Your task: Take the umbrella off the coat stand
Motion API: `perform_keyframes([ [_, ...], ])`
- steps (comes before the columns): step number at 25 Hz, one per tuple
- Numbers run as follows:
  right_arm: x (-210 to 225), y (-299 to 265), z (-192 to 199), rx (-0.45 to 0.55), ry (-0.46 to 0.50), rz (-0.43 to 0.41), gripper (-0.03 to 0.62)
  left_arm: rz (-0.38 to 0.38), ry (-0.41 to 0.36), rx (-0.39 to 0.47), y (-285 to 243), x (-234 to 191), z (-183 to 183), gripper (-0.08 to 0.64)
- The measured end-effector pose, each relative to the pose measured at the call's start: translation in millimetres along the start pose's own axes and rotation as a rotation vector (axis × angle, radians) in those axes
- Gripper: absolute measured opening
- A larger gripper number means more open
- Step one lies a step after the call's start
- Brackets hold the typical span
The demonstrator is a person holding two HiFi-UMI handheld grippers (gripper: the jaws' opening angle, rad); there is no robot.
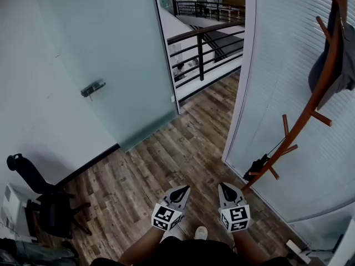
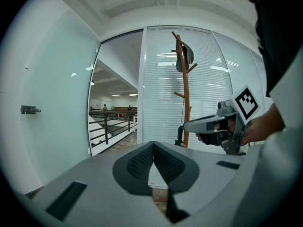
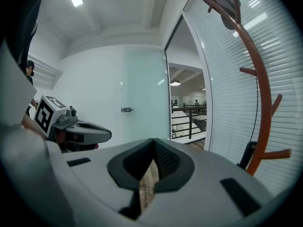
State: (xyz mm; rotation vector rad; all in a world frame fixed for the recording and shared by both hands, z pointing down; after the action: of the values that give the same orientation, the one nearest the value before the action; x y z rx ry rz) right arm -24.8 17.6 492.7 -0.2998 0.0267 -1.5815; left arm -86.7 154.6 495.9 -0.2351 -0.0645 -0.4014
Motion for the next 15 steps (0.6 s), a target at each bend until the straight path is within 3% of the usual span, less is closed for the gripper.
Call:
perform_keyframes([
  [15,28,-35,-9,0.031,-0.022,0.007,0.006,-0.005,0.007,-0.004,-50,-26,-6,0.012],
])
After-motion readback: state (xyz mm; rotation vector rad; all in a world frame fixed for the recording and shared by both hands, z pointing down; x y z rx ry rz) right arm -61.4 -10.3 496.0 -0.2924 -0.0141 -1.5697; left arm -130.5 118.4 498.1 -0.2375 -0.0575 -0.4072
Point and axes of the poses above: the fingertips, and each gripper's own axes: y backward along the fingers, x to its right, z out of its underside, the point moved 2 cm from there along y, backward along the fingers, and after that the axes turned 7 degrees about -y, right-handed, at the moved point
